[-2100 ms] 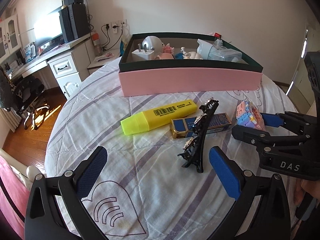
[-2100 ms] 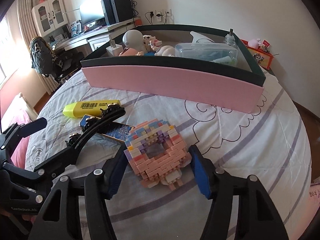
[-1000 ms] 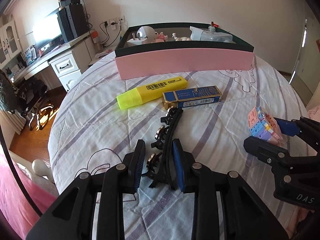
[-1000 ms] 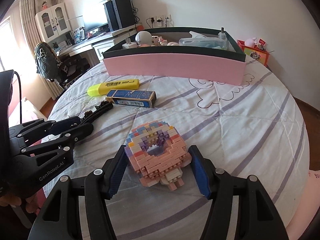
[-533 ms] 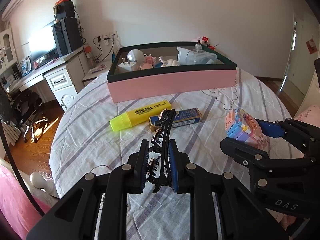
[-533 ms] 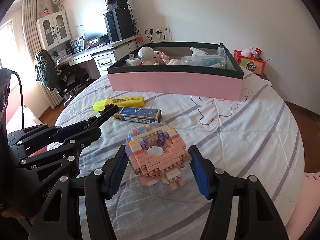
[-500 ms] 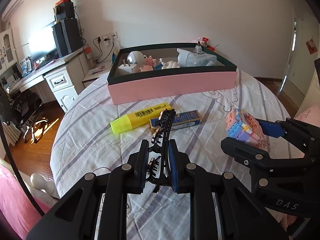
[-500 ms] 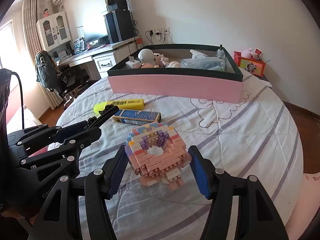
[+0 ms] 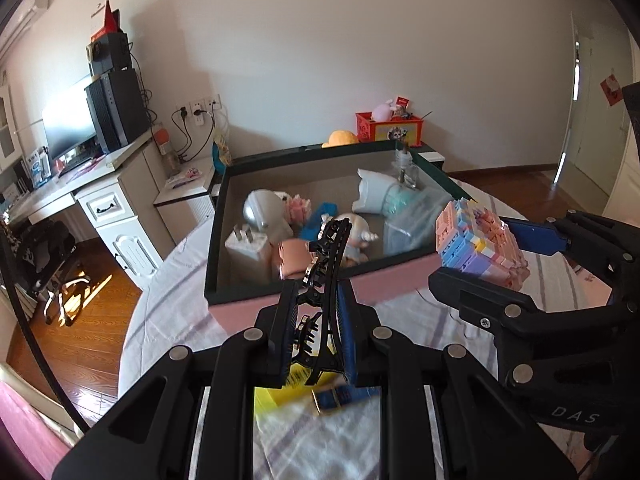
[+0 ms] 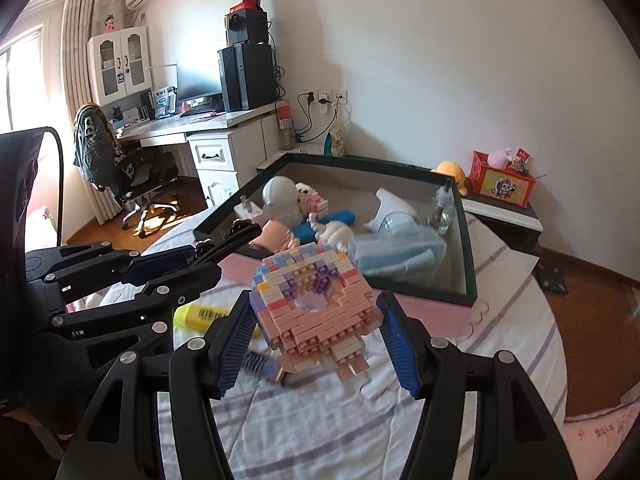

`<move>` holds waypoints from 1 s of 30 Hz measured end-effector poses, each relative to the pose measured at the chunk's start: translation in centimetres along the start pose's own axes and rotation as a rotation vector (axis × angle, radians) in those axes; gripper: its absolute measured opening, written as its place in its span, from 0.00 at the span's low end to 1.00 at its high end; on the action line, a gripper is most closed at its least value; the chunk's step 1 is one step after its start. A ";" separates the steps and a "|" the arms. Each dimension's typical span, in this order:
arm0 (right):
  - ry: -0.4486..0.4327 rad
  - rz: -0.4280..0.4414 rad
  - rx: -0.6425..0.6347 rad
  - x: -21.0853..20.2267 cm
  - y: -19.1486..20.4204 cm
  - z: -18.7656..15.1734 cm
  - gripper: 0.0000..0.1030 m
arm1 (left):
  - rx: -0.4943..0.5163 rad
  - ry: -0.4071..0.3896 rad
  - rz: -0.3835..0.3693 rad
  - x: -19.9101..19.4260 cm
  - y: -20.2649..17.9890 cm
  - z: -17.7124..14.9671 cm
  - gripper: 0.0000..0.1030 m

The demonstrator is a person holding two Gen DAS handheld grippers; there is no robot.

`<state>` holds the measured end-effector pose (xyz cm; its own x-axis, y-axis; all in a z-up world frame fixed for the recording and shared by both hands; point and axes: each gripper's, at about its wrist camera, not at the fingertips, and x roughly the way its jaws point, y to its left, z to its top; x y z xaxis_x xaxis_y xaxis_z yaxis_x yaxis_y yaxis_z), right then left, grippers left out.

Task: Organize rigid objects
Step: 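Carry the phone stand and brick figure into the pink box and open both grippers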

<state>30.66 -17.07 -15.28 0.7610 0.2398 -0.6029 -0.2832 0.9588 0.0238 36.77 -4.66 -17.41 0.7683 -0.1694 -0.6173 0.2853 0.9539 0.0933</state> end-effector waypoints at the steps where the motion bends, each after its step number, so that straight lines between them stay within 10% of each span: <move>1: -0.001 -0.001 -0.006 0.7 -0.4 1.0 0.61 | -0.001 0.009 -0.005 1.0 0.3 1.0 0.19; 21: 0.130 -0.058 0.031 13.6 -5.0 6.7 0.62 | 0.008 0.172 0.047 14.3 2.8 5.1 0.23; 26: 0.127 -0.087 0.045 13.0 -5.5 6.5 0.75 | -0.021 0.166 0.032 13.1 3.2 4.7 0.41; 30: 0.088 -0.076 0.078 10.4 -6.0 6.0 0.80 | -0.025 0.104 0.053 9.8 3.2 4.2 0.75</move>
<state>43.77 -19.37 -16.85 0.7233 0.1547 -0.6730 -0.1776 0.9835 0.0353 47.58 -4.29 -19.85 0.7178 -0.0931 -0.6900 0.2307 0.9668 0.1096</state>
